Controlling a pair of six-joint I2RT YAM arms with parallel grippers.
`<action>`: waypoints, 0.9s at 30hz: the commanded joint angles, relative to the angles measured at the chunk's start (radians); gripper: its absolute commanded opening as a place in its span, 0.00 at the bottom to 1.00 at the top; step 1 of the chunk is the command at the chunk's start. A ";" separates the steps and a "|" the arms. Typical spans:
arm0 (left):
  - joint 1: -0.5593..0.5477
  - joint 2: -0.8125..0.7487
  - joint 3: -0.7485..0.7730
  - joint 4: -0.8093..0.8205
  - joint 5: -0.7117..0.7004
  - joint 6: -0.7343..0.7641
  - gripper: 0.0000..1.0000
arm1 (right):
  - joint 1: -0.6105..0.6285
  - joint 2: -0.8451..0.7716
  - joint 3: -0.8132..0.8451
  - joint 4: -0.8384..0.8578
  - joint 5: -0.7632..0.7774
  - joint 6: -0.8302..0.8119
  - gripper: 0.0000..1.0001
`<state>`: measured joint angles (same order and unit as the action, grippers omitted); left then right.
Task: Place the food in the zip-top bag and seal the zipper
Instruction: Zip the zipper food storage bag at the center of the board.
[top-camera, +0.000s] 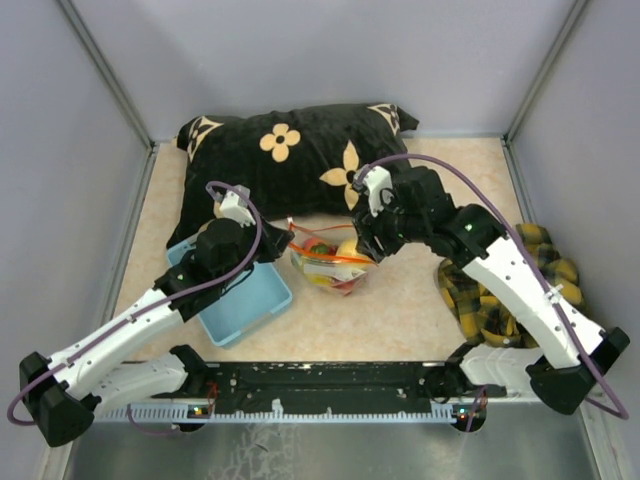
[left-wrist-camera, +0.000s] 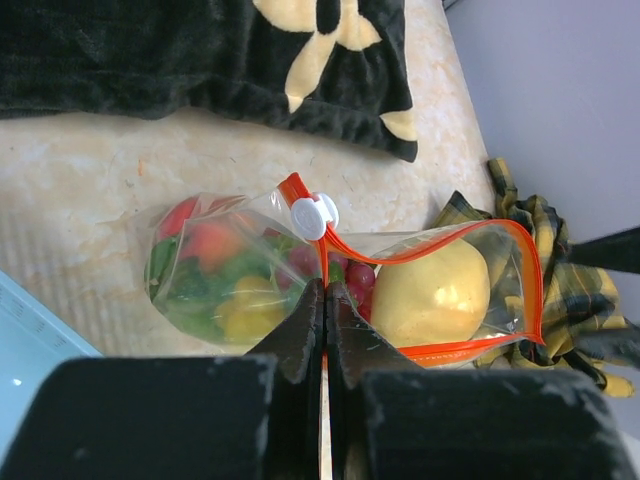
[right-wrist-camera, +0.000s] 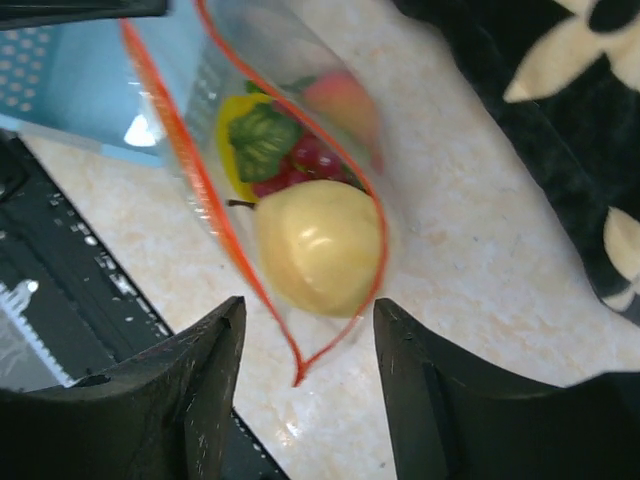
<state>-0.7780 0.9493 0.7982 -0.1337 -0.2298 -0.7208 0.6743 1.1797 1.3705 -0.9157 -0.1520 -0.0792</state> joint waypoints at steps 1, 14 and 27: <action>0.005 -0.004 0.019 0.072 0.009 -0.011 0.00 | 0.096 -0.018 0.056 0.097 -0.114 -0.035 0.56; 0.005 -0.014 -0.020 0.121 0.030 -0.023 0.00 | 0.173 0.175 0.013 0.219 -0.178 -0.040 0.60; 0.004 -0.040 -0.065 0.146 0.034 -0.037 0.00 | 0.173 0.250 0.002 0.201 -0.236 -0.051 0.44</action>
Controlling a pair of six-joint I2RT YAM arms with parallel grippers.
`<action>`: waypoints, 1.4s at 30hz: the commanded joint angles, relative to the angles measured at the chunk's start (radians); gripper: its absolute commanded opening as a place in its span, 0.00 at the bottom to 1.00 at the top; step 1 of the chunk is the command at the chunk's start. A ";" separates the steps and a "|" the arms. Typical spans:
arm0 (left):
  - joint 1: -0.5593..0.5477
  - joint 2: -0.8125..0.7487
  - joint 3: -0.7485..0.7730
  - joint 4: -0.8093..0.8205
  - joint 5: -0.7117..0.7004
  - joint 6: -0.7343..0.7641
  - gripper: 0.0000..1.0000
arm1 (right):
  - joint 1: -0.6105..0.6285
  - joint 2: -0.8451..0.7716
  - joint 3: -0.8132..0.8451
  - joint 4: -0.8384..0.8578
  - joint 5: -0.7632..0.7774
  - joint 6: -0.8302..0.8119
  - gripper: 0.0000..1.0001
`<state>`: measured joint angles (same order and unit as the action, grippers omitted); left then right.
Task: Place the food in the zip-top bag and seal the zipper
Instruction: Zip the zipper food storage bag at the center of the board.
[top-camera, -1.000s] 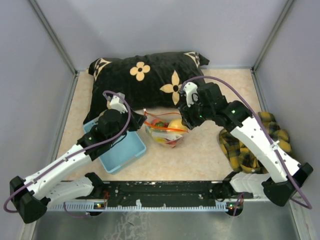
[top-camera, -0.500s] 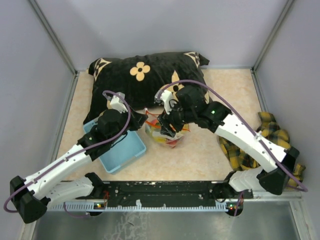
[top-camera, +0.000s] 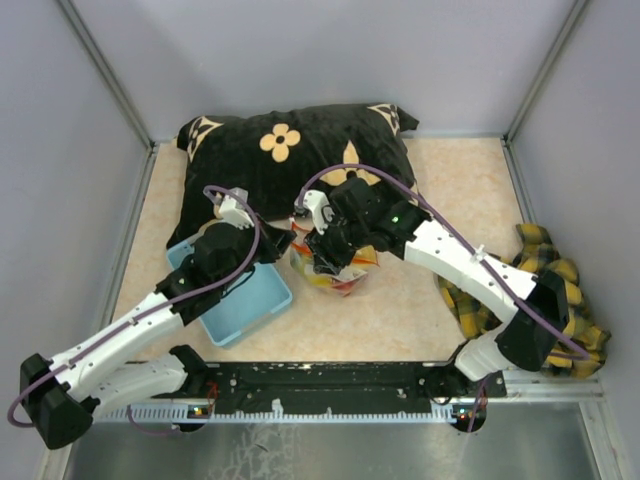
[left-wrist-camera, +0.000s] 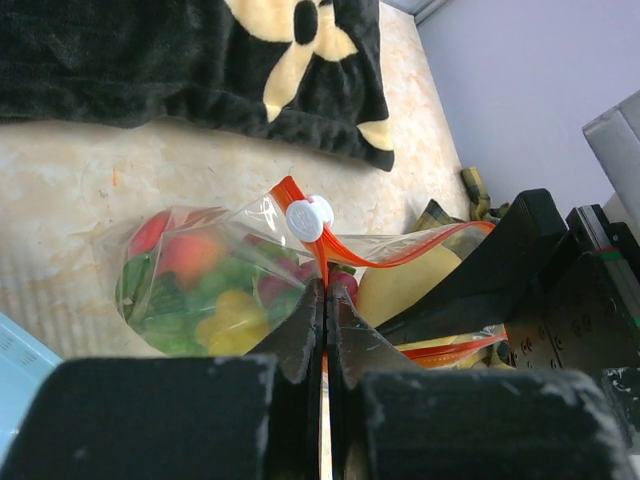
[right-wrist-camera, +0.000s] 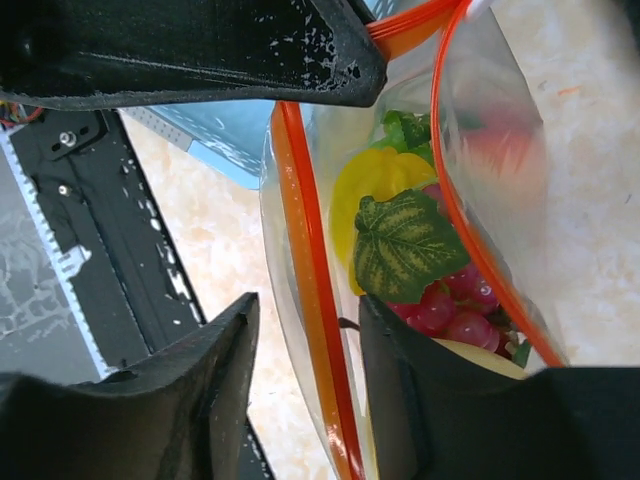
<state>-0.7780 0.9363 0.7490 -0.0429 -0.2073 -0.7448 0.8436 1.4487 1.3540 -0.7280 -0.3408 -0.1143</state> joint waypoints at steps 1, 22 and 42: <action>0.006 -0.030 -0.021 0.056 0.011 -0.014 0.00 | 0.004 -0.028 0.019 0.014 -0.056 -0.017 0.38; 0.074 -0.143 -0.088 0.130 0.083 0.128 0.52 | 0.004 -0.123 0.010 -0.095 0.089 -0.070 0.00; 0.283 -0.096 -0.356 0.640 0.756 0.721 0.81 | 0.007 -0.123 -0.010 -0.133 0.143 -0.101 0.00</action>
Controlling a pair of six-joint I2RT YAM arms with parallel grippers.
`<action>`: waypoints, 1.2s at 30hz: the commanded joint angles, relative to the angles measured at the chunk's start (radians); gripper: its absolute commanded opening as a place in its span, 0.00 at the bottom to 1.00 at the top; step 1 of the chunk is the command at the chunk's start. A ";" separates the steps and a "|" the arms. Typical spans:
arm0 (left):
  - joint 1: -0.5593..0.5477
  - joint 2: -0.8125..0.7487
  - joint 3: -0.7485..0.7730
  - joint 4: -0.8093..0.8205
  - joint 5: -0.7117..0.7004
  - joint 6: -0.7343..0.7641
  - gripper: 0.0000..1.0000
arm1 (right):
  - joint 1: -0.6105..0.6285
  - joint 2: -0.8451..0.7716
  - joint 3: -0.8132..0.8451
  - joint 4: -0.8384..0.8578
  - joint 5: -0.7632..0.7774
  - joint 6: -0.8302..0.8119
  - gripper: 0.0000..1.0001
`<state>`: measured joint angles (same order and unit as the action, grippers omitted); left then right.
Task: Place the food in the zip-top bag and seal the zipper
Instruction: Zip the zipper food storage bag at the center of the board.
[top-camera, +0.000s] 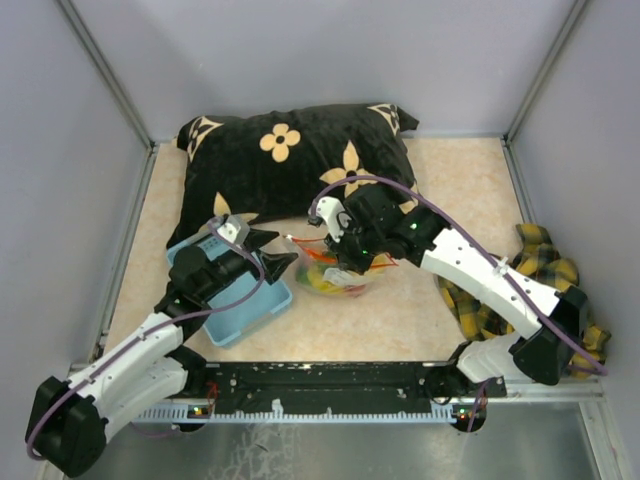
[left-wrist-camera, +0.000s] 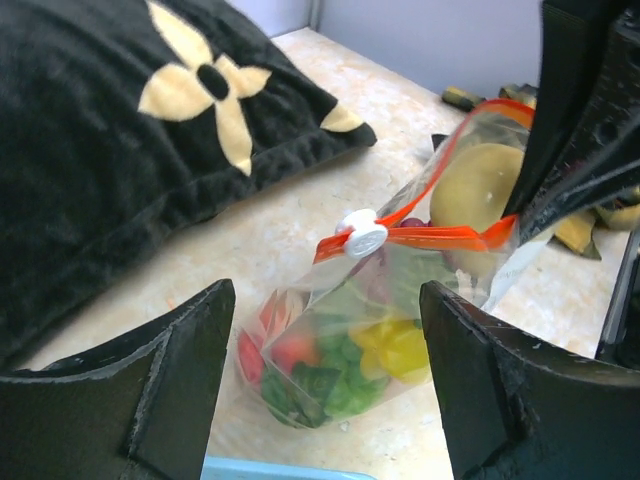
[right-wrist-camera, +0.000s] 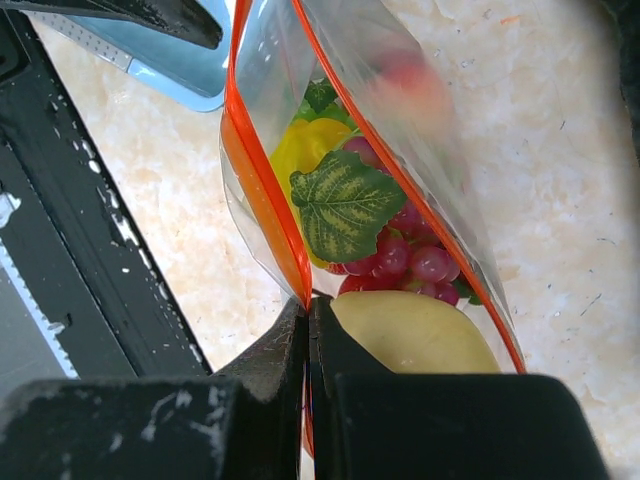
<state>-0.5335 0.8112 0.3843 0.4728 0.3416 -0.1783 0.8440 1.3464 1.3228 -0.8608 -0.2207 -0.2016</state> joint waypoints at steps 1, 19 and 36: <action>0.049 0.049 0.020 0.120 0.251 0.170 0.81 | 0.009 -0.019 0.024 -0.004 0.028 -0.015 0.00; 0.128 0.303 0.171 0.113 0.660 0.256 0.63 | 0.021 -0.027 0.051 -0.035 0.053 -0.020 0.00; 0.129 0.224 0.153 0.050 0.613 0.223 0.01 | 0.022 -0.150 0.093 0.049 0.236 -0.005 0.00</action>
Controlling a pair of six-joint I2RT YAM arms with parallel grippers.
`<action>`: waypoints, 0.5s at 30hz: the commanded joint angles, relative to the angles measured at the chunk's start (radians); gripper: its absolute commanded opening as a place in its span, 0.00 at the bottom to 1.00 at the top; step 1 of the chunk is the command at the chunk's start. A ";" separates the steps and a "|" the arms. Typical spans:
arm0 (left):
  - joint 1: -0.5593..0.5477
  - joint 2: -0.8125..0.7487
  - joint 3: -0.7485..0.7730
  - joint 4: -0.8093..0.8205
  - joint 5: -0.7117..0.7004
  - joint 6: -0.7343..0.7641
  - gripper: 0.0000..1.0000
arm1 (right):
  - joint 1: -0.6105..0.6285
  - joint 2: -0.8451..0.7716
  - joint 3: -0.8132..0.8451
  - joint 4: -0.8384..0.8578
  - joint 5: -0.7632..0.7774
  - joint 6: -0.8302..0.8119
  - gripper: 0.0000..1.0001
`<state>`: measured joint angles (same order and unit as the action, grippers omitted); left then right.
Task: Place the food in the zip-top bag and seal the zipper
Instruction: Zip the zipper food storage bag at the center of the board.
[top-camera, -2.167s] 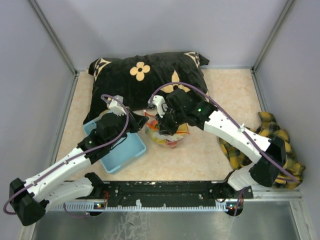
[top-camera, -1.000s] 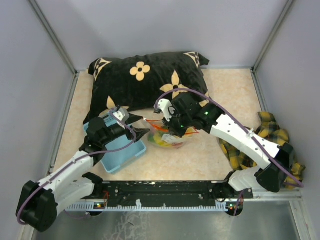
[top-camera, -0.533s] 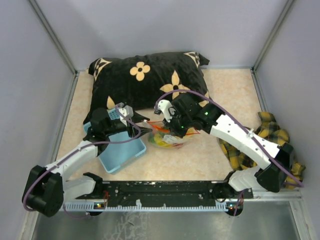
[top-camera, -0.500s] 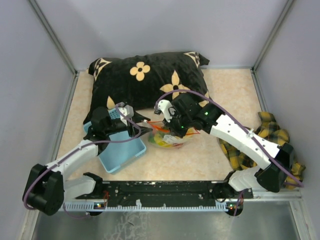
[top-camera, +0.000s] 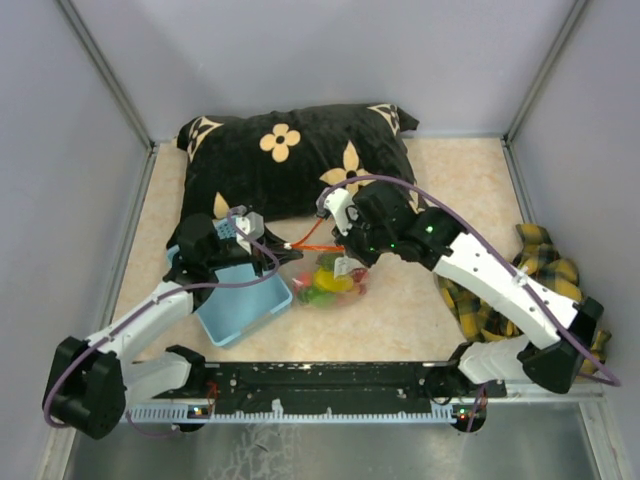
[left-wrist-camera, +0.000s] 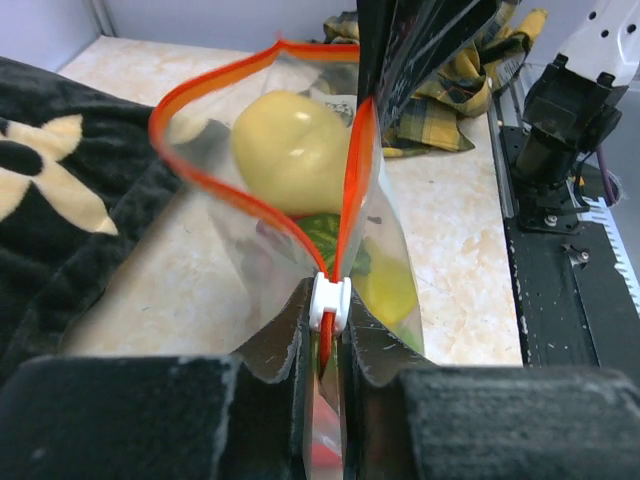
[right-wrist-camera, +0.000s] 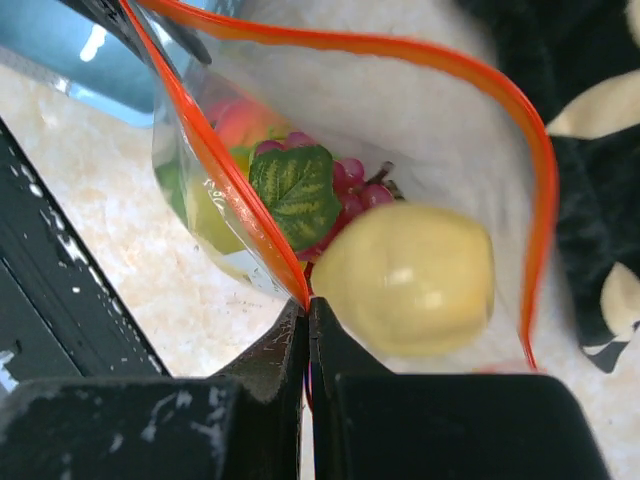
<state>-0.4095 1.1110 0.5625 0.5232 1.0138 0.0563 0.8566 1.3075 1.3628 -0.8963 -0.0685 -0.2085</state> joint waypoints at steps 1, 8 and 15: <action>0.006 -0.091 -0.037 0.007 -0.071 -0.020 0.01 | 0.009 -0.123 0.039 0.097 0.075 0.002 0.00; 0.005 -0.101 -0.069 0.052 -0.060 -0.049 0.01 | 0.010 -0.119 -0.017 0.105 -0.022 0.009 0.14; 0.003 -0.110 -0.062 0.057 -0.028 -0.052 0.01 | 0.009 -0.119 0.039 0.120 -0.125 -0.035 0.45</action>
<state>-0.4088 1.0172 0.4927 0.5392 0.9619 0.0151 0.8677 1.2003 1.3483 -0.8219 -0.1215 -0.2115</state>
